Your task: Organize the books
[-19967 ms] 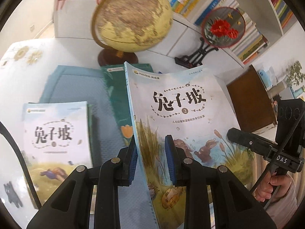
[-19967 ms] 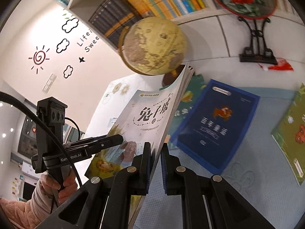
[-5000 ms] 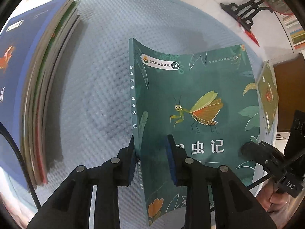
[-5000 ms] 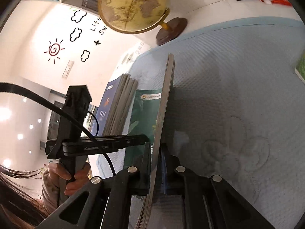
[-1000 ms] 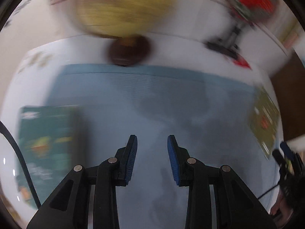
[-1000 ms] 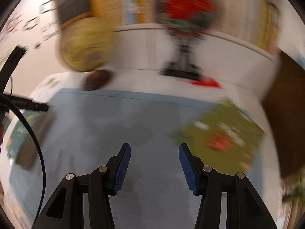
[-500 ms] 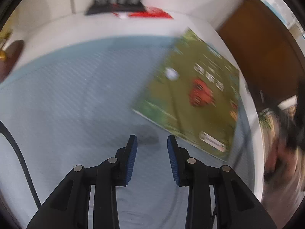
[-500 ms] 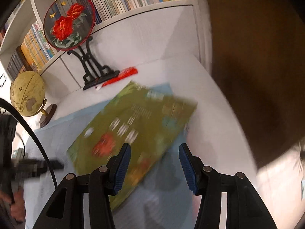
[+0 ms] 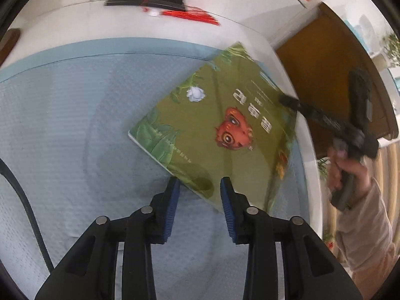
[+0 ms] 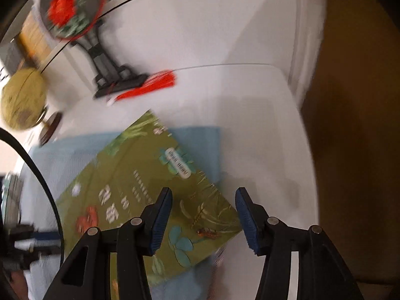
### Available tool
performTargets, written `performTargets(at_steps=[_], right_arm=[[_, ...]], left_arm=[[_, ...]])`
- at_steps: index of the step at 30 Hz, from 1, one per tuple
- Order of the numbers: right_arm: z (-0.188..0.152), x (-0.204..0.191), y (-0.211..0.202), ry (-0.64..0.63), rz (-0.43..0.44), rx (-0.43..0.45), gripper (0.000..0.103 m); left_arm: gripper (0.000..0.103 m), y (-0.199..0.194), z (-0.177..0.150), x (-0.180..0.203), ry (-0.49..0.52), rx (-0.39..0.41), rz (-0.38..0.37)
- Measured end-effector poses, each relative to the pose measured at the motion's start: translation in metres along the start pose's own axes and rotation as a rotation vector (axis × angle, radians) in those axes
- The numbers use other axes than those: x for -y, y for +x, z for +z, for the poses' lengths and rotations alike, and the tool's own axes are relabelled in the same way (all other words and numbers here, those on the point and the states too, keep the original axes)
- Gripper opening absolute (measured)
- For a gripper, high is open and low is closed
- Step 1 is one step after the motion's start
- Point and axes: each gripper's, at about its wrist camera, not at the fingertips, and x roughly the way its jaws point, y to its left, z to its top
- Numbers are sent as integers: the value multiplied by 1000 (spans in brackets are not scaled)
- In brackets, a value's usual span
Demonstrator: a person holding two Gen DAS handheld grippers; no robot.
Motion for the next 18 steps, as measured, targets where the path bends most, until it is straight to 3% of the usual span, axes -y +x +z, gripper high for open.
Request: performTargets(at_steps=[4, 8, 11, 13, 14, 16, 18], right_arm=[[-36, -30, -11, -47, 56, -69, 52], [-95, -88, -21, -77, 182, -139, 53], [-139, -156, -25, -140, 346, -221, 53], [-158, -214, -27, -225, 509, -278, 50], [-160, -230, -29, -271, 507, -263, 50], [-155, -260, -34, -423, 410, -168, 50], [-136, -265, -28, -499, 314, -103, 50]], left_arm=[[31, -14, 3, -33, -38, 15, 28], [31, -40, 5, -79, -100, 46, 134], [31, -64, 3, -109, -127, 72, 266], [31, -82, -6, -131, -162, 93, 325], [31, -91, -13, -140, -183, 97, 341], [31, -111, -32, -159, -237, 105, 373], [31, -126, -56, -173, -293, 101, 375]])
